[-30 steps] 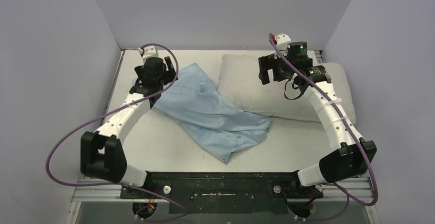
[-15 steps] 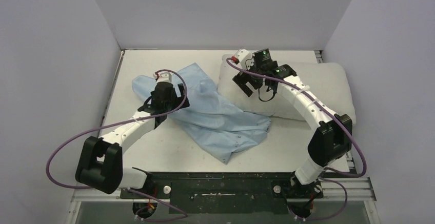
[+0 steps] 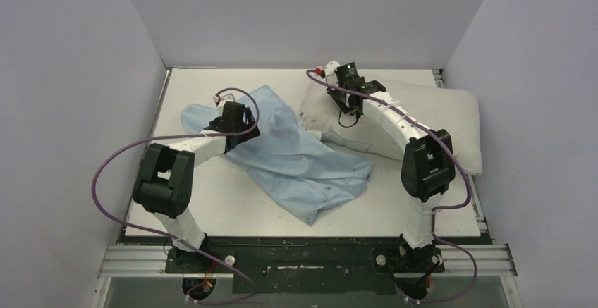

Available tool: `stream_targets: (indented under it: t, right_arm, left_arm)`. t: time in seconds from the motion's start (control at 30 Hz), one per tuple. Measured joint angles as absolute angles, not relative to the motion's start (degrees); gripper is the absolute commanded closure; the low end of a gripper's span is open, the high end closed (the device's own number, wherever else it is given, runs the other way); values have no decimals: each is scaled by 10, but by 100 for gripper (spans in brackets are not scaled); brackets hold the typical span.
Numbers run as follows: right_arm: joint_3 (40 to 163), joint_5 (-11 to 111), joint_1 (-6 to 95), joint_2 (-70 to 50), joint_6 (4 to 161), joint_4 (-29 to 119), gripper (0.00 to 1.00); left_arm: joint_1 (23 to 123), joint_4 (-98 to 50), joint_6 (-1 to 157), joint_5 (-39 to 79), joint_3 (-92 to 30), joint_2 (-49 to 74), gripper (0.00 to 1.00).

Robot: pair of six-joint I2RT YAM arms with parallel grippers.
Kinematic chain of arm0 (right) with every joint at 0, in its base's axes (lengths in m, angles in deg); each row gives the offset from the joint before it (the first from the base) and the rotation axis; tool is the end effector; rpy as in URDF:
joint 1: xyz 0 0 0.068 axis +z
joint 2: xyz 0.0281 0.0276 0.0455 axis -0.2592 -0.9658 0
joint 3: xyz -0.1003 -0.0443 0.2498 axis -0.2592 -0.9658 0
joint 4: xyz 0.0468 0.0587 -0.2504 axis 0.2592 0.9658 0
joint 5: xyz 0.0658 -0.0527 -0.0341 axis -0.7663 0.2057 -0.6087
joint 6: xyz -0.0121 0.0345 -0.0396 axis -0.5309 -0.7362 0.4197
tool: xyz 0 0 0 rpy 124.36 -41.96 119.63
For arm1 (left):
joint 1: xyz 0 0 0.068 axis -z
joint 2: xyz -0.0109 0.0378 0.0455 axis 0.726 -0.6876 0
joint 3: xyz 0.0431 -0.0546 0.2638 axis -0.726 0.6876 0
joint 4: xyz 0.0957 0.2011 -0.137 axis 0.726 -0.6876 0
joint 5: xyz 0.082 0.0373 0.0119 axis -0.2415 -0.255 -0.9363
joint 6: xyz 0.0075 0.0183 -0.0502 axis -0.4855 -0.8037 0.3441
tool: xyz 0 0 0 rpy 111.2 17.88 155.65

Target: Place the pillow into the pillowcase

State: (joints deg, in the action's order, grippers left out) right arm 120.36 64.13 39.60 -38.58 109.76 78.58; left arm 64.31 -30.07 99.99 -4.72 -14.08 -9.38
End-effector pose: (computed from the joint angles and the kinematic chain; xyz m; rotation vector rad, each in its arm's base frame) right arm 0.3948 0.1766 0.2729 -0.8802 2.2619 -0.0939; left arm 0.3369 -0.0974 0.1785 -0.4501 2.2905 -0.1066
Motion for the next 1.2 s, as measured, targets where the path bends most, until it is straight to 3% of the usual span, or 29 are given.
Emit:
stream_targets:
  t: [0.07,0.37,0.8,0.97,1.2]
  right_arm:
    - [1213,663,389,-390,1078,770,100]
    - [1204,723,334,-366,962,705,100]
    - [1035,739,293,-97,818,694,100]
    - [1008,738,289,-37,782,720,100]
    - [1008,715,269,1,739,760,100]
  left_arm:
    - [628,-302,998,-52,-161,-123,11]
    - [604,-324,960,-121,-293,-260,10]
    - [598,-367,957,-58,-532,-395,11]
    - [612,-381,943,-24,-518,-329,14]
    - [696,-379,916,6,-337,-82,18]
